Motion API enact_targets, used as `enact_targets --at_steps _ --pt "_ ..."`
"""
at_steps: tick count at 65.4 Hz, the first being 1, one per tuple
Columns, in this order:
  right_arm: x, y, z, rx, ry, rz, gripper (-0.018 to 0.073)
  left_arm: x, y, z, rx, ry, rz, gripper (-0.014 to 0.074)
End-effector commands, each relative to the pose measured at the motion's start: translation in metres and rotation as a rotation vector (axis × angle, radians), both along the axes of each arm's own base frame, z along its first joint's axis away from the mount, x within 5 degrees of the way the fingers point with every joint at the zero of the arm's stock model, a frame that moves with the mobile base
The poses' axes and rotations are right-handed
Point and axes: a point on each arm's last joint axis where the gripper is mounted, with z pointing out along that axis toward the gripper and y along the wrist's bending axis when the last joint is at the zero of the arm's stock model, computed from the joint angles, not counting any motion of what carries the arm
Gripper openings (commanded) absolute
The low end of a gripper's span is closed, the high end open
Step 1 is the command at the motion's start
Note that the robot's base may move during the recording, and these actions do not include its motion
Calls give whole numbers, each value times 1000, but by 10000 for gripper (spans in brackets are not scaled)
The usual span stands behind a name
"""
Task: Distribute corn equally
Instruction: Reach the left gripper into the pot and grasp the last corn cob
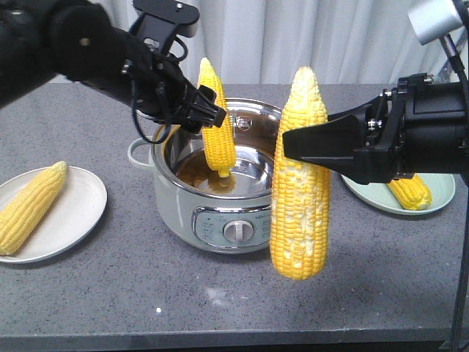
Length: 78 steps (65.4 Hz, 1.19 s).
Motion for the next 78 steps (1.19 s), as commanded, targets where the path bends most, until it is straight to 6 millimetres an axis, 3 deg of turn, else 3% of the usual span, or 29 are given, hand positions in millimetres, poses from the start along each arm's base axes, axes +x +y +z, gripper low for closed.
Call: enact_targets --at_steps 1,39,66,78 --pt "-5 0 17 67 -52 -15 211 5 -4 22 -59 -62 36 533" --pt "-5 0 17 67 -52 -15 212 51 -30 -5 -119 -54 109 533" --pt "-5 0 17 67 -52 -15 212 65 -39 -25 -144 -55 119 533" --pt "-5 0 17 67 -52 -15 212 71 -43 -44 -117 -14 122 533"
